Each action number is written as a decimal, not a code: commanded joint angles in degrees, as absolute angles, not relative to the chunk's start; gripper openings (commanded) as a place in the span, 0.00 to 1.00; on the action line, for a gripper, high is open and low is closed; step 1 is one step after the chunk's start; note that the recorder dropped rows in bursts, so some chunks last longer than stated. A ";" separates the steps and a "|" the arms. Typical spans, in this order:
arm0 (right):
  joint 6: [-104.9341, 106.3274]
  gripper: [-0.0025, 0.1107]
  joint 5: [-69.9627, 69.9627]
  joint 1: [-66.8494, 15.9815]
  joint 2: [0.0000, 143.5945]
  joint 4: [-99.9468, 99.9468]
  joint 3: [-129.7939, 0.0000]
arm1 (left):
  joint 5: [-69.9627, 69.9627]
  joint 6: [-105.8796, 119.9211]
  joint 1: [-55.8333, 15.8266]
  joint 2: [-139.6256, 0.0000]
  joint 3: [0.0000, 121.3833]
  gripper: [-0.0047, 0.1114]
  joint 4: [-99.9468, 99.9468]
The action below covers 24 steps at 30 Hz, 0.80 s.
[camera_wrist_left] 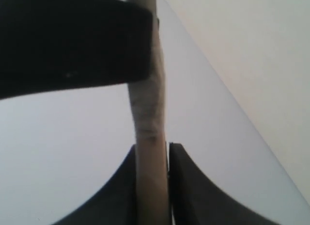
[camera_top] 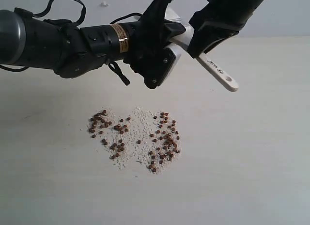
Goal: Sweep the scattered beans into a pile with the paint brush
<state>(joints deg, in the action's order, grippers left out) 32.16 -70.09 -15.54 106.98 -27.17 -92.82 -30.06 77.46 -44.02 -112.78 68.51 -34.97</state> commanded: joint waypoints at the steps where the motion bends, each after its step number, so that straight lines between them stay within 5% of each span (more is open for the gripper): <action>1: 32.91 0.61 -69.96 -15.34 105.94 -28.57 -93.74 | -25.54 75.45 -44.01 -112.74 68.48 0.04 -33.12; 3: 32.91 0.73 -69.96 -15.34 105.13 -28.11 -93.74 | -22.75 74.36 -44.01 -112.74 68.48 0.04 -31.72; 16: 33.79 0.70 -56.36 -15.34 94.62 -25.69 -93.74 | -15.42 30.83 -41.44 -112.74 68.48 0.04 -24.12; 21: 35.39 0.69 -55.05 -15.34 93.12 -24.97 -93.45 | -18.24 0.00 -35.84 -112.74 68.48 0.04 -45.40; 24: 37.82 0.69 -55.05 -15.34 93.26 -24.97 -92.70 | -45.37 -35.43 -26.65 -113.34 68.48 0.04 -76.85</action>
